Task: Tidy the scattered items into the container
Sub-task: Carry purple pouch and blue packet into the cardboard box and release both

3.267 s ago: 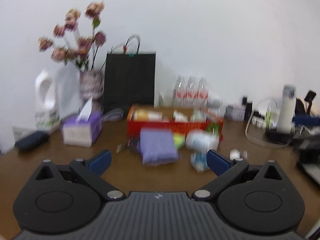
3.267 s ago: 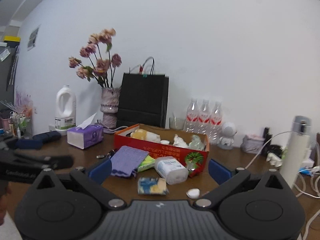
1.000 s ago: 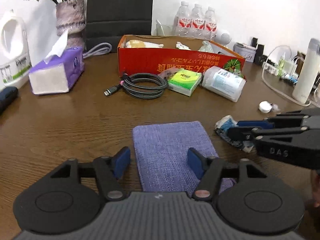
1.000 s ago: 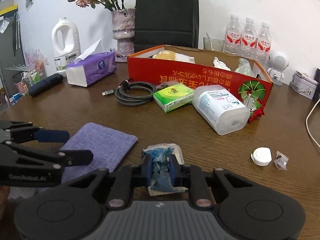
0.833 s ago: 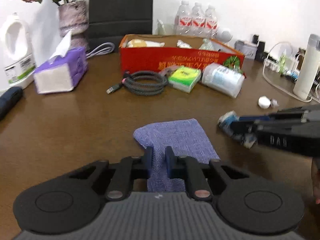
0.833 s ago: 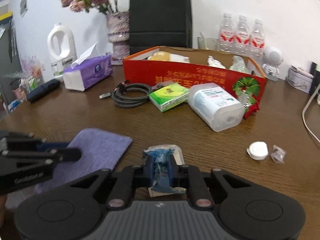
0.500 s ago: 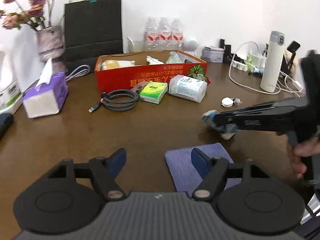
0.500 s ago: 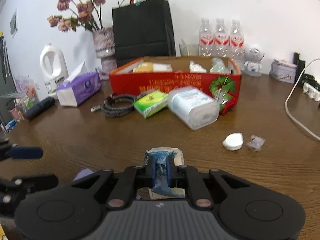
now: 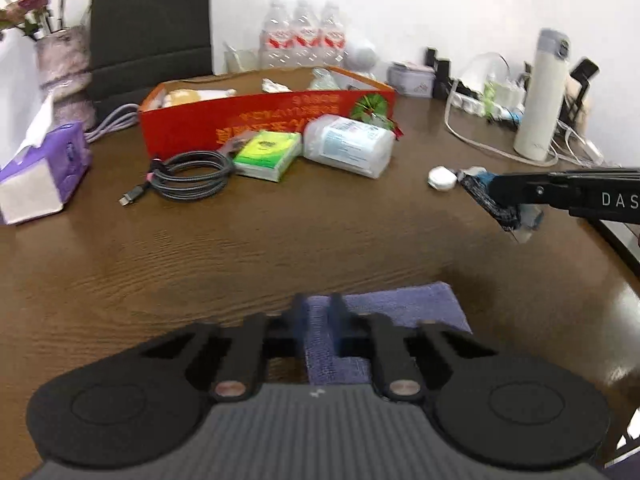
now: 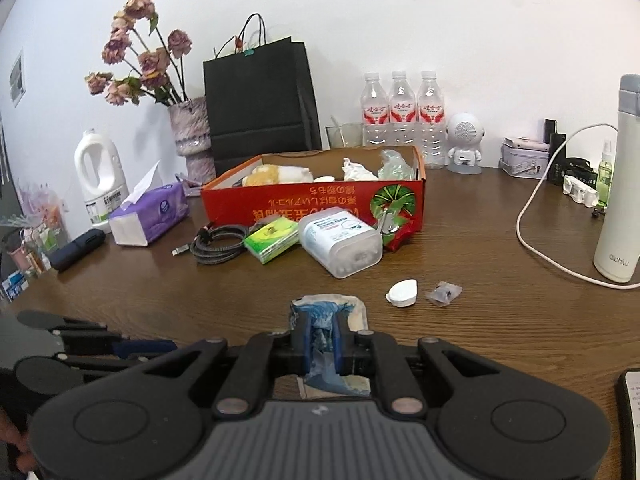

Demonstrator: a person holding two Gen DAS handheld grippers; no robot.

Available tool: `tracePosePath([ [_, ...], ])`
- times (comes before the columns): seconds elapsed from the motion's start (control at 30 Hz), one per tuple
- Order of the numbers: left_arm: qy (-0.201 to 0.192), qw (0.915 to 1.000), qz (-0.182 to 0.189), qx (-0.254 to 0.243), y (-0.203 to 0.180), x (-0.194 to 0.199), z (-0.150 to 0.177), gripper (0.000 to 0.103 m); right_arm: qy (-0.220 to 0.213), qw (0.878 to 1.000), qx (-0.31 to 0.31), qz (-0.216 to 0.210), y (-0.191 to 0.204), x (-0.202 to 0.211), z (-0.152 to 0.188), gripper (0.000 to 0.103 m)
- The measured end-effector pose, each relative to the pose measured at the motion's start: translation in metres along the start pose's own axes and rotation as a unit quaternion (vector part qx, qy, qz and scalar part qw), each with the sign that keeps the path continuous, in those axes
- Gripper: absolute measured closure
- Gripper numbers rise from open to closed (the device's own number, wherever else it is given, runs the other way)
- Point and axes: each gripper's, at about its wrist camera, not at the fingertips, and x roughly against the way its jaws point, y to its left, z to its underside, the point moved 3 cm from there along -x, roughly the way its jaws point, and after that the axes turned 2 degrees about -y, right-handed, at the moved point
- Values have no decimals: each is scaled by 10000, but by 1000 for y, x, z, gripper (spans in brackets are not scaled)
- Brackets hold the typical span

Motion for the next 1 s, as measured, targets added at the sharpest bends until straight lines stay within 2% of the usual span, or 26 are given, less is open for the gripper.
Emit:
tracePosePath([
  [0.07,-59,9999,-97,12,-3,2,2,97,20,10000,-33,-11,1,-4,0,93],
  [0.23,-314,9985,-177,420,4,20,-4,98,-48,10000,-9,-55,3,-3,-3,93],
  [0.37,-708,9955,-265,568,13,42,-20,99,-154,9999,-44,-36,3,2,-6,93],
  [0.47,-1043,9925,-175,607,19,54,-43,99,-252,9996,-95,-42,2,5,-13,93],
  [0.57,-1460,9880,-83,497,23,60,-81,99,-414,9991,-52,-104,3,4,-36,93],
  [0.73,-2002,9792,49,331,34,51,-159,99,-862,9958,294,-39,9,-6,-103,93],
  [0.87,-1979,9766,185,816,66,15,-225,99,-911,9953,273,-174,1,-44,-162,93],
  [1.0,-1631,9760,273,1414,103,-49,-276,99,-480,9985,113,-247,-15,-108,-211,93],
])
